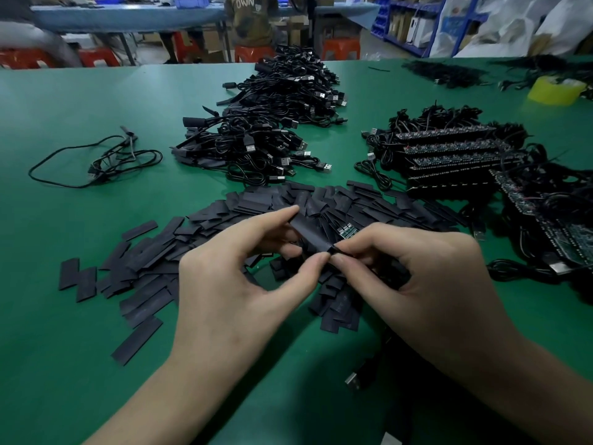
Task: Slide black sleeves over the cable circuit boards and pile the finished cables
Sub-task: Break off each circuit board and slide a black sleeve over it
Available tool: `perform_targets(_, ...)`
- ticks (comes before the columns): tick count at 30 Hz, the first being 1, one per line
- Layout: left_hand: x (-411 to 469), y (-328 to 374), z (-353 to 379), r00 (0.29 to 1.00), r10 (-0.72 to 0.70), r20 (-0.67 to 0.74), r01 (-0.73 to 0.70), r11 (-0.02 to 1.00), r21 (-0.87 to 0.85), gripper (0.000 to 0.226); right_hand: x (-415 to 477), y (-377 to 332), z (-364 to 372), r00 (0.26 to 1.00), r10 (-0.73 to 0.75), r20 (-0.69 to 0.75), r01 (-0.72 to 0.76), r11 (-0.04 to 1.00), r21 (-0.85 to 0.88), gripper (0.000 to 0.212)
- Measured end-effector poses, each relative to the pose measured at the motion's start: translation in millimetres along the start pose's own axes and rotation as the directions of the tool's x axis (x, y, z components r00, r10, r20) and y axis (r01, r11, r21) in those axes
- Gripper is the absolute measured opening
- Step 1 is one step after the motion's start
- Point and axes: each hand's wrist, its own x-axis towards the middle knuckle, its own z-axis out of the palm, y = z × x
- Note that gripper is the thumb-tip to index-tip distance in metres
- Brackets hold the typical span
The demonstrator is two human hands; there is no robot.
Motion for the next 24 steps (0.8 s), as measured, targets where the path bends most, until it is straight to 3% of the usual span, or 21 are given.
perform_targets(8, -0.9, -2.1, 3.3, 0.998, -0.065, -0.008, 0.065, 0.996, -0.06, 0.043, 0.3, -4.3, 0.4, 0.999, 0.028, 0.034, -0.027, 0.999, -0.021, 0.006)
perform_targets(15, 13.7, -23.4, -8.7, 0.962, -0.239, -0.133, 0.206, 0.953, -0.222, 0.035, 8.8, 9.4, -13.3, 0.929, 0.132, 0.344, -0.105, 0.99, -0.097, 0.042)
perform_targets(20, 17.8, -34.4, -10.7, 0.938, -0.308, -0.158, 0.244, 0.913, -0.327, 0.035, 9.8, 10.7, -13.5, 0.892, 0.12, 0.435, -0.107, 0.993, -0.054, 0.036)
perform_targets(24, 18.1, -36.6, -10.5, 0.944, -0.305, -0.129, 0.251, 0.912, -0.324, 0.063, 16.8, 8.2, -20.7, 0.91, 0.224, 0.349, -0.284, 0.95, 0.13, 0.021)
